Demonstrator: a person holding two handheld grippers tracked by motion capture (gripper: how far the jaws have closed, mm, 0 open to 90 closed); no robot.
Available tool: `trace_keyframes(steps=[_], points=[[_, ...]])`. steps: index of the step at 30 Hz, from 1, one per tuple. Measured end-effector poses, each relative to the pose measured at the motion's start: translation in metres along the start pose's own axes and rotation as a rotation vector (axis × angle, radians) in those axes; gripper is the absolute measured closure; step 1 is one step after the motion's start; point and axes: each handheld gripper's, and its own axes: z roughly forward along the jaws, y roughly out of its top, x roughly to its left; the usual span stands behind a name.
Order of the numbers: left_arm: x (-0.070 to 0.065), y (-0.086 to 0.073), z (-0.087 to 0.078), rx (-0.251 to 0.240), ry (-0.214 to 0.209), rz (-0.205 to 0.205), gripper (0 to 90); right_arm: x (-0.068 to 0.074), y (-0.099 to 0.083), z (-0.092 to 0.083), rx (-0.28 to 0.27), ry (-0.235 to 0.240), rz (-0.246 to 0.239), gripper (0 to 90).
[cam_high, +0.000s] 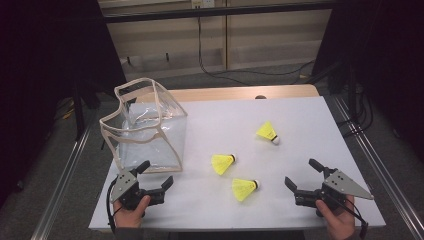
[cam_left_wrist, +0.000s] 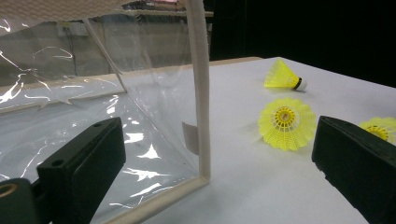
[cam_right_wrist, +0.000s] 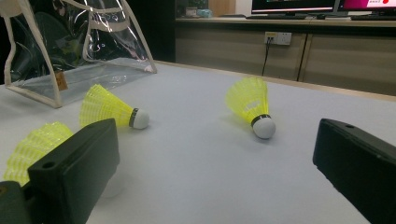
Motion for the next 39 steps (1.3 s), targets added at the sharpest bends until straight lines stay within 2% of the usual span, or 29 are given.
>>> trace_keyframes(steps=[16,22,28,30,39], points=[[-0.003,0.001,0.002,0.012,-0.015,0.003,2.8,0.001,0.001,0.001,-0.007,0.014,-0.013,0.3],[-0.006,0.002,0.004,0.003,-0.042,-0.009,2.8,0.001,0.001,0.001,-0.004,0.013,-0.012,0.3],[-0.009,0.004,0.006,0.014,-0.065,-0.001,2.6,0.001,0.001,0.002,-0.002,0.018,-0.012,0.3],[-0.013,0.005,0.008,-0.001,-0.079,-0.011,2.5,0.001,0.001,0.001,-0.003,0.020,-0.011,0.3],[-0.022,0.009,0.013,0.004,-0.116,-0.007,2.1,0.001,0.001,0.002,-0.003,0.021,-0.013,0.5]])
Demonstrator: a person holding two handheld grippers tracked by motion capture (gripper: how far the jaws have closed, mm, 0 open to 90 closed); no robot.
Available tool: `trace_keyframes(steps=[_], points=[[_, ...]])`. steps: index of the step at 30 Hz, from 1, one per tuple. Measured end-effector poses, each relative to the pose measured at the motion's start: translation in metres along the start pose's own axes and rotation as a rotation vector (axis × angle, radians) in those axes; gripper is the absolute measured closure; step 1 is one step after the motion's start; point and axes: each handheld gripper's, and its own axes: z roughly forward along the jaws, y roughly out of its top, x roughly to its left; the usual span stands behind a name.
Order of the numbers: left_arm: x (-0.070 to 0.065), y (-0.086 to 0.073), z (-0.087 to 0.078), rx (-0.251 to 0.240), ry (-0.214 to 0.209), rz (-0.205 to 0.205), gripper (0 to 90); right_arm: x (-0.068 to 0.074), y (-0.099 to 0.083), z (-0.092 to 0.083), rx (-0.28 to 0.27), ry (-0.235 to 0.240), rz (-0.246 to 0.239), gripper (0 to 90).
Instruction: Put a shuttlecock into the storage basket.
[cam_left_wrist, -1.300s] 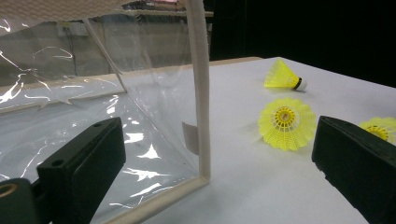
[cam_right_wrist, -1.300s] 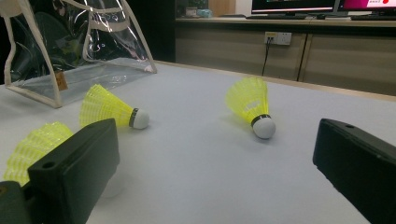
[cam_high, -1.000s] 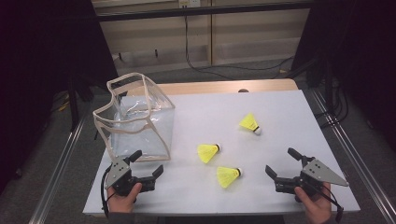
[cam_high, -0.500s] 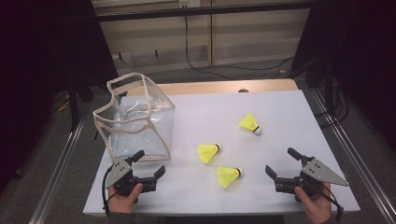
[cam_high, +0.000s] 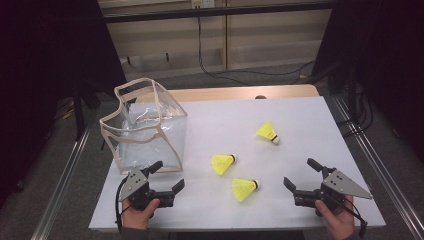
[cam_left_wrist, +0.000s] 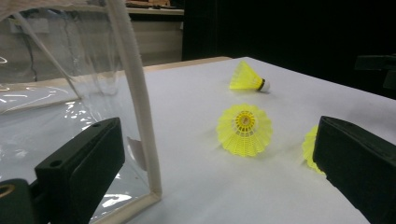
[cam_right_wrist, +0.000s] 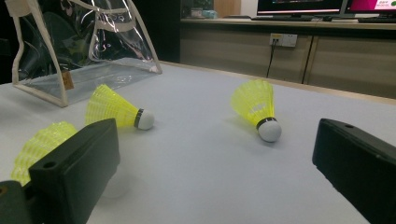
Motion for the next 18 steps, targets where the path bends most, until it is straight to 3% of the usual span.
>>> trace_keyframes(steps=[8,13,18], points=[[-0.009,0.004,0.007,0.011,-0.011,-0.013,2.1,0.000,0.000,0.001,0.002,0.007,-0.004,0.6],[-0.015,0.006,0.012,0.046,-0.025,0.014,2.2,0.001,0.000,0.002,0.006,0.010,-0.002,0.7],[-0.020,0.007,0.017,0.055,-0.029,0.002,2.1,0.001,0.000,0.002,0.008,0.013,-0.006,0.7]])
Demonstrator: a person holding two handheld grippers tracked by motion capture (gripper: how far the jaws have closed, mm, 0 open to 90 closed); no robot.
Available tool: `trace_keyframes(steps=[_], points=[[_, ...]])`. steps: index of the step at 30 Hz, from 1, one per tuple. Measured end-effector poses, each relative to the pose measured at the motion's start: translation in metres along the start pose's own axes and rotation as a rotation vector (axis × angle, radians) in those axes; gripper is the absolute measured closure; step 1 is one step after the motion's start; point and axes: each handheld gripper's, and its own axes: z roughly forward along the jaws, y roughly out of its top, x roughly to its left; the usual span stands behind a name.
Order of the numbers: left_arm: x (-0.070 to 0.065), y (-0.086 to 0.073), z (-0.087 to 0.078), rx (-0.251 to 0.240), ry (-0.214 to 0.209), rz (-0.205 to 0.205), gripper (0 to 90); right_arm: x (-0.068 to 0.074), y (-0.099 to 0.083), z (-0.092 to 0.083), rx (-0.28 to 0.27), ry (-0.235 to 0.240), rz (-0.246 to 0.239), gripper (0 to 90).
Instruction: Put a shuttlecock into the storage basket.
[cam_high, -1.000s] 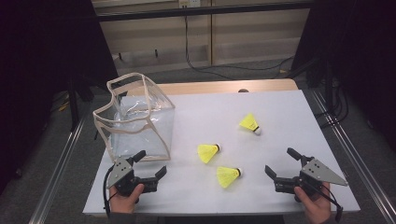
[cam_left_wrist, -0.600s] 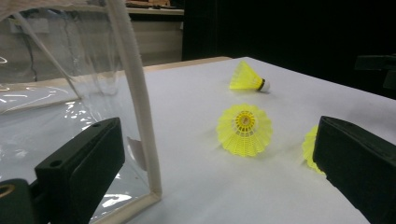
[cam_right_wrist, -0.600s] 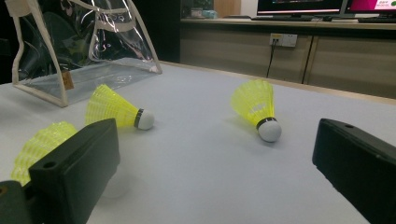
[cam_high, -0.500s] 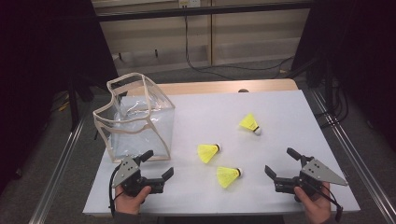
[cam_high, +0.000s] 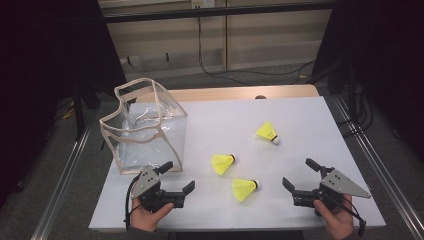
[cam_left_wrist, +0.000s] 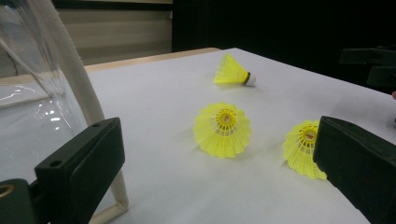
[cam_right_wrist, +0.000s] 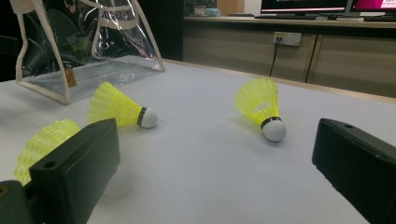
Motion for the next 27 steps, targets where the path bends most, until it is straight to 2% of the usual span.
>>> trace_keyframes(steps=[4,5,10,23,27], points=[[-0.002,0.001,0.003,0.011,-0.007,0.007,2.1,0.000,0.000,0.000,-0.002,0.003,-0.002,0.7],[-0.003,0.002,0.004,0.010,-0.016,-0.007,2.1,0.000,0.000,0.000,-0.001,0.003,-0.002,0.7],[-0.006,0.004,0.009,0.012,-0.015,-0.015,2.1,0.001,0.000,0.000,-0.002,0.009,-0.004,0.7],[-0.013,0.005,0.025,0.067,-0.041,0.002,2.3,0.002,0.000,0.002,0.004,0.014,-0.009,0.7],[-0.016,0.004,0.031,0.086,-0.048,0.020,2.4,0.002,0.000,0.002,0.003,0.017,-0.012,0.7]])
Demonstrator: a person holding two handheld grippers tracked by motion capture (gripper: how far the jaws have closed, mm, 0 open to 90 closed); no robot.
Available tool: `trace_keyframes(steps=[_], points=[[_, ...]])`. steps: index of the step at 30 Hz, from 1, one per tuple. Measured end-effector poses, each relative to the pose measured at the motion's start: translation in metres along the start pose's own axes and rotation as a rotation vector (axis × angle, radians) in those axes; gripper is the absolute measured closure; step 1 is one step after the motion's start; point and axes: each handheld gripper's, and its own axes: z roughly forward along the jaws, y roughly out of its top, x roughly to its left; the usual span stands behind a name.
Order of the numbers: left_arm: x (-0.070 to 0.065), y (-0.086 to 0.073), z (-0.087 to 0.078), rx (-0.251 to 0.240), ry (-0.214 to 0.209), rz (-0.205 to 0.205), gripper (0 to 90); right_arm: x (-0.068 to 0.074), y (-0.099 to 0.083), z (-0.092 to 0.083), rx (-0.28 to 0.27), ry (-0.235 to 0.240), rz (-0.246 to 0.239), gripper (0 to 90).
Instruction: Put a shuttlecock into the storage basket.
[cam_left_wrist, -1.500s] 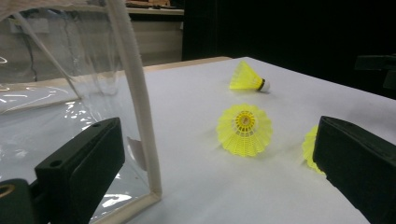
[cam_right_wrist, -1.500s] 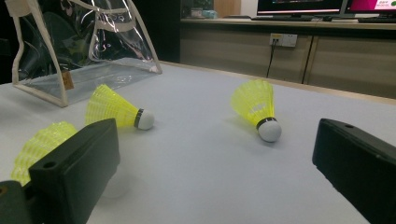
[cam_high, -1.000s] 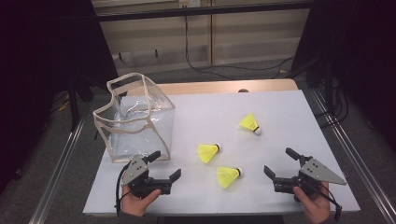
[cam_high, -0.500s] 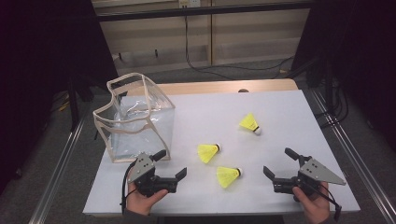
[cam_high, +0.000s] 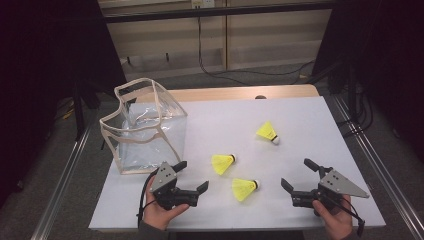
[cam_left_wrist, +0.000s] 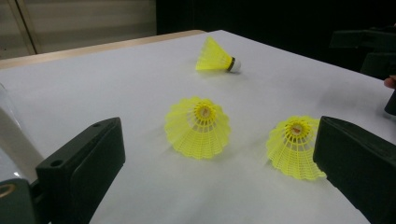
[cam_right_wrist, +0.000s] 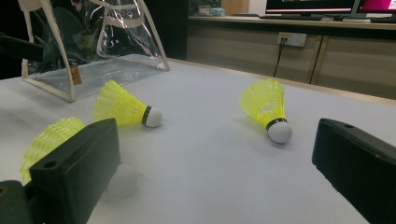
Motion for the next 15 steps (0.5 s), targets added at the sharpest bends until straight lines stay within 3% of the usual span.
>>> trace_keyframes(steps=[15], points=[[-0.004,0.001,0.016,0.061,-0.021,-0.001,5.4,0.000,0.000,0.001,-0.001,0.001,-0.007,0.8]])
